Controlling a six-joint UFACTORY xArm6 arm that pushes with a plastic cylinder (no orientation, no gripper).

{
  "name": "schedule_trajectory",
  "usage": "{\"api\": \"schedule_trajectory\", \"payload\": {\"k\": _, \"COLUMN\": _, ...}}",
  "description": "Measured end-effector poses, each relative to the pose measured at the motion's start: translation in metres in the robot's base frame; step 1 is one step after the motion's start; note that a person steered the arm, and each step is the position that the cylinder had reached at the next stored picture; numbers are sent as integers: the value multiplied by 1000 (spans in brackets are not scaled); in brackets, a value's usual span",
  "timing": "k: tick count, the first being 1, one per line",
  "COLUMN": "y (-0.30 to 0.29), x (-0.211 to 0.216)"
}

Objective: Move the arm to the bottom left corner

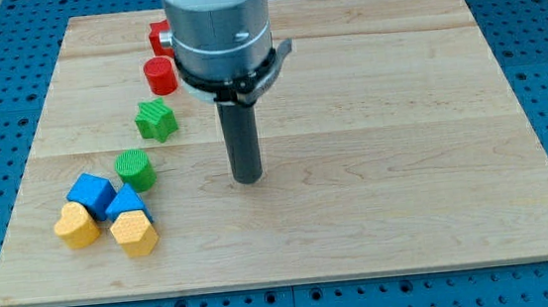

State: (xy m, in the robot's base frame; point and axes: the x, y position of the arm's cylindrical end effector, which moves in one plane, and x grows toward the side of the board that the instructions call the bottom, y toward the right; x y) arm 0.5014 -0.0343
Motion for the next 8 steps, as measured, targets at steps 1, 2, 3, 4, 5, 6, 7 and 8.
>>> {"api": "schedule_trajectory", "payload": {"k": 1, "y": -1, "x": 1}}
{"api": "schedule_trajectory", "payload": {"k": 2, "y": 0, "x": 5}}
{"api": "schedule_trajectory", "payload": {"k": 3, "y": 4, "x": 53}}
{"api": "schedule_trajectory", "payload": {"k": 4, "y": 0, "x": 97}}
{"api": "schedule_trajectory", "payload": {"k": 5, "y": -20, "x": 118}}
{"api": "schedule_trajectory", "payload": {"k": 6, "y": -32, "x": 117}}
{"api": "schedule_trajectory", "payload": {"k": 7, "y": -60, "x": 117}}
{"api": "schedule_trajectory", "payload": {"k": 8, "y": -90, "x": 117}}
